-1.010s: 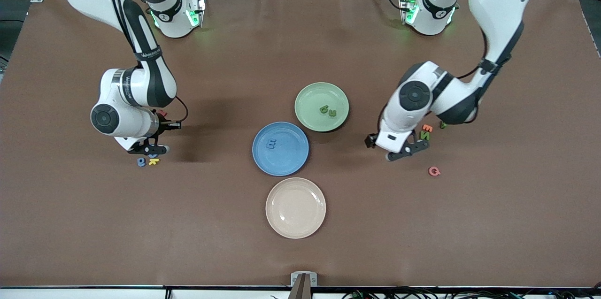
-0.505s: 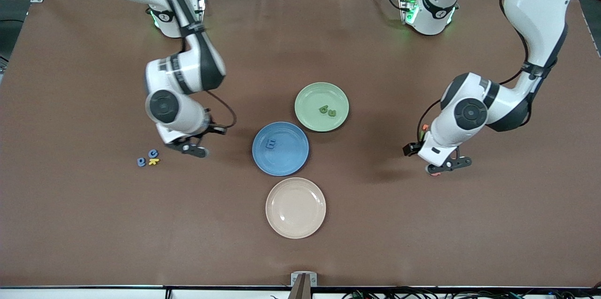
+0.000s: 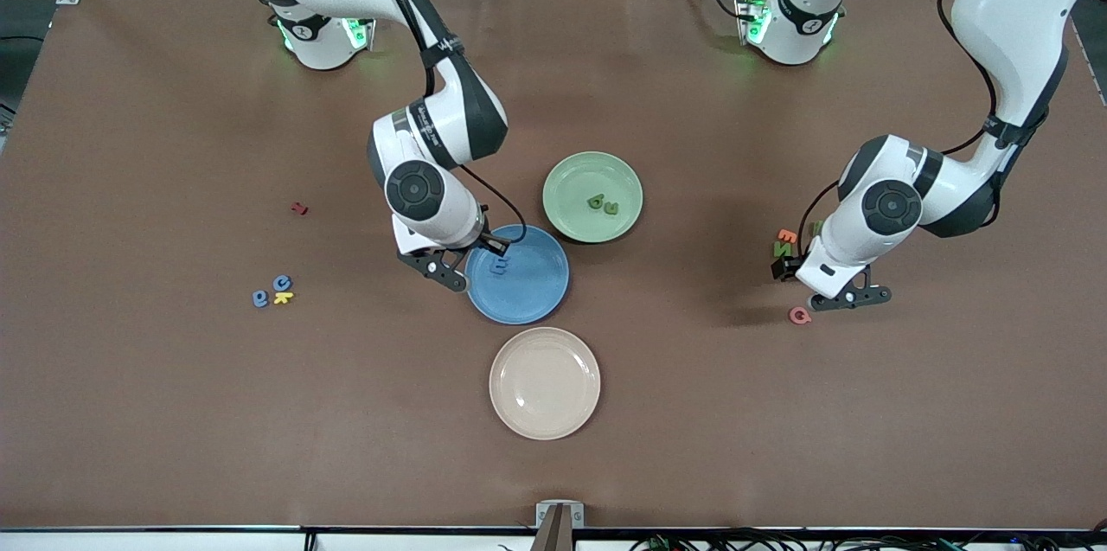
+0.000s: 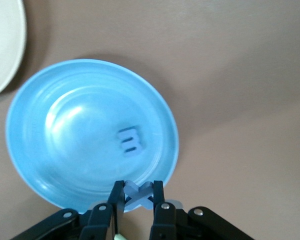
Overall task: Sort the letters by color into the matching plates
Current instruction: 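Place the blue x on the blue plate while the left gripper grasps N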
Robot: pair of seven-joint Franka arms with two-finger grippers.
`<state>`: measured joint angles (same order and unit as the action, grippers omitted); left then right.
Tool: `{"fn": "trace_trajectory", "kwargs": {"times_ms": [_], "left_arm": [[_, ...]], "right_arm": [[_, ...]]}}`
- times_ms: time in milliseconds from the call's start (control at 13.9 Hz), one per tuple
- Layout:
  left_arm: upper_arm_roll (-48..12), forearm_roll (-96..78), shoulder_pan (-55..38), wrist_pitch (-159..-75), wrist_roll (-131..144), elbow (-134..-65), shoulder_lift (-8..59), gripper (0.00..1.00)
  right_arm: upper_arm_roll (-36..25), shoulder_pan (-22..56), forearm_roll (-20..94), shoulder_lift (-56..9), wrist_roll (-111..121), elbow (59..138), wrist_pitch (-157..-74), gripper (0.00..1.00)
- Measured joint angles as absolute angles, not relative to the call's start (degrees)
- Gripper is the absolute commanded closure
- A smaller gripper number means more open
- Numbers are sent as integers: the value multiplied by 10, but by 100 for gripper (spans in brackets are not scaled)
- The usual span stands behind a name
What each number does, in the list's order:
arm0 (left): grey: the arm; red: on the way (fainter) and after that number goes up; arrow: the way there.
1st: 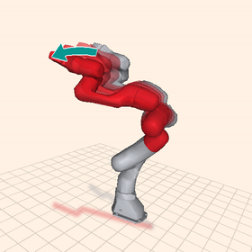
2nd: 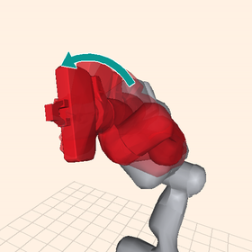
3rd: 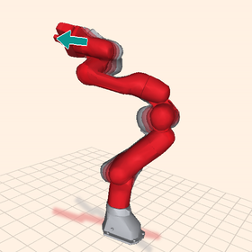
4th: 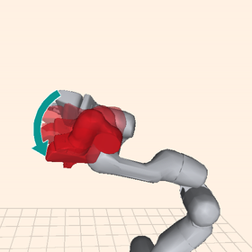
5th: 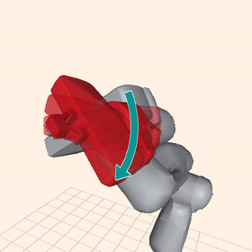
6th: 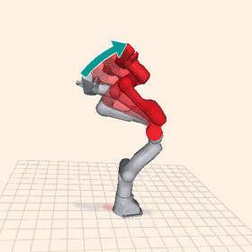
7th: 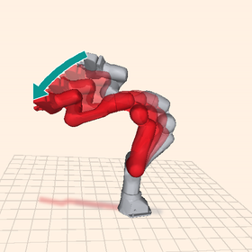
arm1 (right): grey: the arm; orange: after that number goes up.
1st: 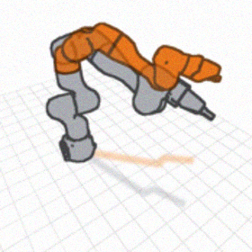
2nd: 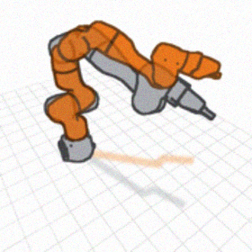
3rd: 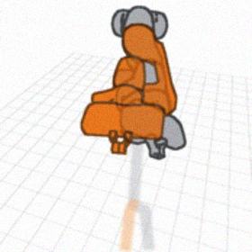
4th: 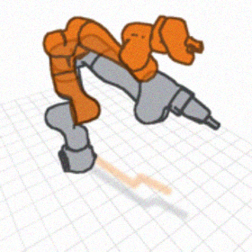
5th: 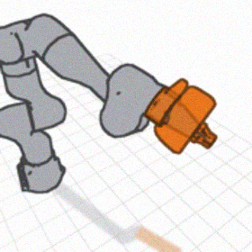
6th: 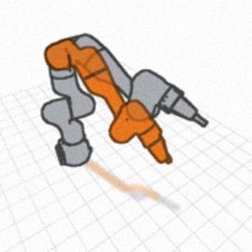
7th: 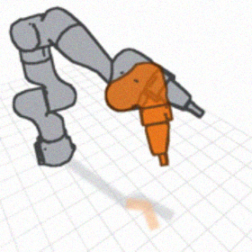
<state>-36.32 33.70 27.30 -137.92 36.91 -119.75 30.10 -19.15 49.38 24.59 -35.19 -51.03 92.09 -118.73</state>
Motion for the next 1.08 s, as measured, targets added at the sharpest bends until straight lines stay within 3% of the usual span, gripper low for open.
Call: {"fn": "trace_trajectory", "kwargs": {"times_ms": [865, 938, 1082], "left_arm": [[-383, 383, 284, -1427, 367, -1268, 301, 27], [-383, 386, 284, -1427, 367, -1270, 301, 30], [-383, 388, 284, -1427, 367, -1274, 301, 35]], "right_arm": [[-174, 496, 271, -416, -523, 879, -1269, 79], [-171, 496, 271, -423, -523, 874, -1278, 65], [-166, 497, 271, -430, -524, 869, -1282, 0]]}}
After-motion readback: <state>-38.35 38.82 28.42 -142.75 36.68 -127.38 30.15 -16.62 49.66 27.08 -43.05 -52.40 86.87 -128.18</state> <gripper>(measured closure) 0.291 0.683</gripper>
